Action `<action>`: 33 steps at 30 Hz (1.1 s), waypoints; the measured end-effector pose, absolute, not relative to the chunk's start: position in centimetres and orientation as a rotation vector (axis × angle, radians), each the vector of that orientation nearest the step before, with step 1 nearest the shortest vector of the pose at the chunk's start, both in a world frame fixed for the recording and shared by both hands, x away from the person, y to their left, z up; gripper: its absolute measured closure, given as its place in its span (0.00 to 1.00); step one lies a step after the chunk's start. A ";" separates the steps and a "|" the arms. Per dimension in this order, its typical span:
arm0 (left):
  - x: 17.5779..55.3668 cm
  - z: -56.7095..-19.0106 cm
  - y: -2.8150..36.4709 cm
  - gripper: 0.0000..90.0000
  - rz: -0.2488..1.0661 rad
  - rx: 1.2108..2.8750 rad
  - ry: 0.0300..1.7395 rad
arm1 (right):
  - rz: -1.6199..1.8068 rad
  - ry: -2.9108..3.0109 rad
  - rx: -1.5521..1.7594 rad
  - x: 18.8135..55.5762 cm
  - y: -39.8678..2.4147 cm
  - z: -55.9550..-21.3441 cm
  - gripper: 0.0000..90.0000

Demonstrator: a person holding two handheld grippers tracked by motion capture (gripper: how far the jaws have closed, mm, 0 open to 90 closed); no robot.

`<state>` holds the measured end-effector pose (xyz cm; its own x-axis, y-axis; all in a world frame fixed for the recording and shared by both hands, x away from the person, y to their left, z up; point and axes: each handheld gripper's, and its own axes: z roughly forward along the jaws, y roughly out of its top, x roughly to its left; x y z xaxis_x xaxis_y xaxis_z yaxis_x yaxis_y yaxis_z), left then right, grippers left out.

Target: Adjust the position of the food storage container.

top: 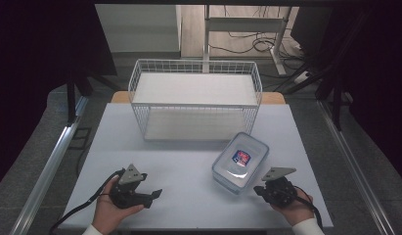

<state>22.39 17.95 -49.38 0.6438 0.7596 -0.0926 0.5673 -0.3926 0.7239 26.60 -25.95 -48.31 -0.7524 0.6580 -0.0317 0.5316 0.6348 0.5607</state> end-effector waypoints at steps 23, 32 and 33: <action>22.4 -49.5 17.9 0.25 0.325 2.110 1.033 | 0.761 2.675 0.835 26.5 -20.6 -49.0 0.99; 22.5 -49.5 17.9 0.25 0.327 2.123 1.028 | 0.774 2.674 0.789 26.9 -17.9 -49.3 0.99; 22.5 -49.5 17.9 0.25 0.329 2.122 1.028 | 0.782 2.679 0.788 26.9 -17.9 -49.3 0.99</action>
<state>22.46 17.93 -49.51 0.6456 0.7588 -0.0856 0.5686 -0.4028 0.7172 26.90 -17.93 -49.26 -0.8253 0.5595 -0.0764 0.4306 0.7111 0.5558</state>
